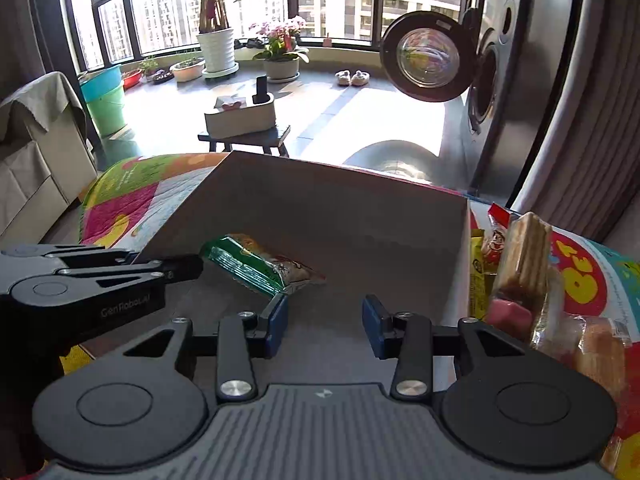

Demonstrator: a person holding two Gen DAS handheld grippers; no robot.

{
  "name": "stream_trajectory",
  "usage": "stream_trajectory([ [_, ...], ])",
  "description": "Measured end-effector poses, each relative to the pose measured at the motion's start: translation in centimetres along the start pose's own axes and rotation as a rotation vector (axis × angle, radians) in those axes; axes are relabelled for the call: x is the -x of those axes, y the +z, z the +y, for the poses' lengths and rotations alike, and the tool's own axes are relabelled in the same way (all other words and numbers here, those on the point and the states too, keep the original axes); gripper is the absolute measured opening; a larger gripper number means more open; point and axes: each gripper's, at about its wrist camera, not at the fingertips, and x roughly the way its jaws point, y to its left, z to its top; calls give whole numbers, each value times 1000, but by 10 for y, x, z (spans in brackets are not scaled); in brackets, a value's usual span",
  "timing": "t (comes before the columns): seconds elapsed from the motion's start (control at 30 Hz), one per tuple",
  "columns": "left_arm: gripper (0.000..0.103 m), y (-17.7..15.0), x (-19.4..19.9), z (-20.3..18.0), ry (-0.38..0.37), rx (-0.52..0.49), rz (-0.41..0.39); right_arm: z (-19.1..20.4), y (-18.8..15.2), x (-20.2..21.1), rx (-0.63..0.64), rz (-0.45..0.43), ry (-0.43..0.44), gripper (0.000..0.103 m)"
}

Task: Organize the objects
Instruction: 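Lower the green-and-white bag into the box and open the right tool, then grasp the pink wafer-stick pack with the right tool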

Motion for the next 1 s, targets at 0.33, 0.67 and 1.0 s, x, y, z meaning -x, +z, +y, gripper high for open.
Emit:
stream_trajectory([
  [0.33, 13, -7, -10, -3, 28, -14, 39, -117, -14, 91, -205, -143, -210, 41],
  [0.67, 13, -10, -7, -8, 35, -20, 25, -191, 35, 142, -366, -234, -319, 57],
  [1.0, 13, -9, -11, -7, 37, -23, 34, -162, 18, -22, -413, -14, -182, 57],
])
